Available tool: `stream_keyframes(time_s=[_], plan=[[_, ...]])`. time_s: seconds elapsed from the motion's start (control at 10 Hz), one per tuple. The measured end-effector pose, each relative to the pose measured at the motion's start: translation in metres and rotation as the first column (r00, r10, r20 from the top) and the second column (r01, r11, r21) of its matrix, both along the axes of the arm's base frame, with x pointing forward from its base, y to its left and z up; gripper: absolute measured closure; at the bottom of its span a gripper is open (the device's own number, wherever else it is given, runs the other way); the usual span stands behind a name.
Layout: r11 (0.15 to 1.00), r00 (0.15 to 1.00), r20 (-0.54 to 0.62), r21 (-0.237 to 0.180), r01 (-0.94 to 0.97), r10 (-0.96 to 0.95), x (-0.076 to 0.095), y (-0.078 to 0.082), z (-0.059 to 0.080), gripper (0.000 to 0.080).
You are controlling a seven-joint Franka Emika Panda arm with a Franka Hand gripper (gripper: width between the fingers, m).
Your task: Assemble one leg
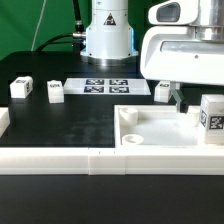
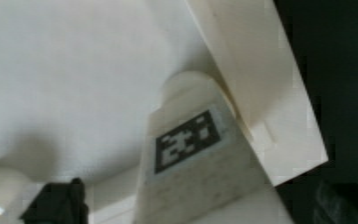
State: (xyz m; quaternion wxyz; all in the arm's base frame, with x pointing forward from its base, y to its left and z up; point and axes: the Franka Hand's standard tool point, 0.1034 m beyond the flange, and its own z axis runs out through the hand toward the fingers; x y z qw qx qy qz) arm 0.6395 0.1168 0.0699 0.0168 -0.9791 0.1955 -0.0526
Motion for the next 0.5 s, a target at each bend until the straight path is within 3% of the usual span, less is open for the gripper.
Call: stream_keyframes(time_s=[0.5], plan=[[0.918, 0.921, -0.015, -0.075, -0.388, 0.388, 0.0001, -0.0020, 0.0000, 0.0179]])
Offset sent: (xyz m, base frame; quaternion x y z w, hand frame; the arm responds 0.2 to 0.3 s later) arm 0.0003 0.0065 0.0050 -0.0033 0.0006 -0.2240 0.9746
